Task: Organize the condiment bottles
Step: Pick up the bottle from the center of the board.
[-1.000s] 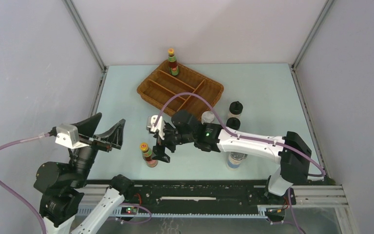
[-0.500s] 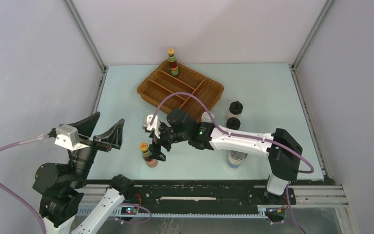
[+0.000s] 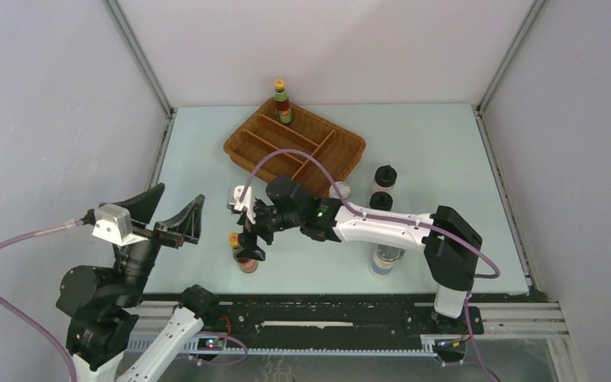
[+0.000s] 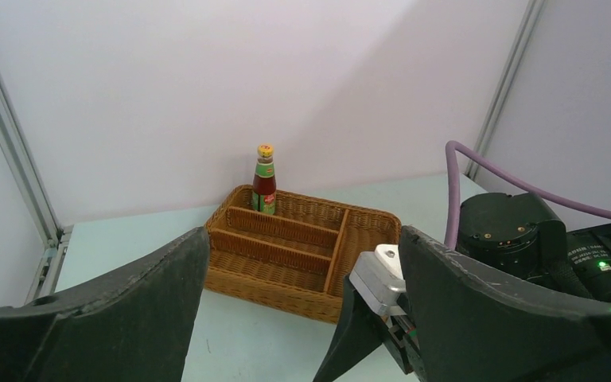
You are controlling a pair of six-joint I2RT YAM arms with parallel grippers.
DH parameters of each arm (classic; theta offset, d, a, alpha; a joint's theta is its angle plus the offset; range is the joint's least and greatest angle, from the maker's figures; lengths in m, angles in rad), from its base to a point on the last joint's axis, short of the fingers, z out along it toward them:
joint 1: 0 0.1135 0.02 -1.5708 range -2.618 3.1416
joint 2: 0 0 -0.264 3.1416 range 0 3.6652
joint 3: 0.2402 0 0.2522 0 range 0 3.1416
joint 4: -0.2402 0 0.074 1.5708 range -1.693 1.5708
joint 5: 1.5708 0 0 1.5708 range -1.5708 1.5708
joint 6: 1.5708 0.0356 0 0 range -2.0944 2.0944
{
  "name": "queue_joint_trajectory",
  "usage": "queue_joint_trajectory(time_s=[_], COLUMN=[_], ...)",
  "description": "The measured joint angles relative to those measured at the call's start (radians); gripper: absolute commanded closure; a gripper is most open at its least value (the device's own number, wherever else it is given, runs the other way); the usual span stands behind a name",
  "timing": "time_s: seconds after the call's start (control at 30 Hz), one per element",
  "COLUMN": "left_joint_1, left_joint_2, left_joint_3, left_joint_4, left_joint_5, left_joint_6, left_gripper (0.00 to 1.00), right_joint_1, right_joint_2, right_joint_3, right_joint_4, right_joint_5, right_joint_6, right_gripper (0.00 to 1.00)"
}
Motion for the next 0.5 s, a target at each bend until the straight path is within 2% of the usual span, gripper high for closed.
queue_joint_trajectory(time_s=[0.5], left_joint_1=[0.000], left_joint_2=[-0.006], left_joint_3=[-0.002], left_joint_4=[-0.001], left_joint_5=[0.000], left_joint_6=[0.002], left_gripper=[0.07], right_joint_1=[-0.004], right_joint_2=[0.062], right_joint_3=[0.043], right_joint_4=[0.019], right_joint_5=[-0.045], right_joint_6=[0.011], right_gripper=[0.08])
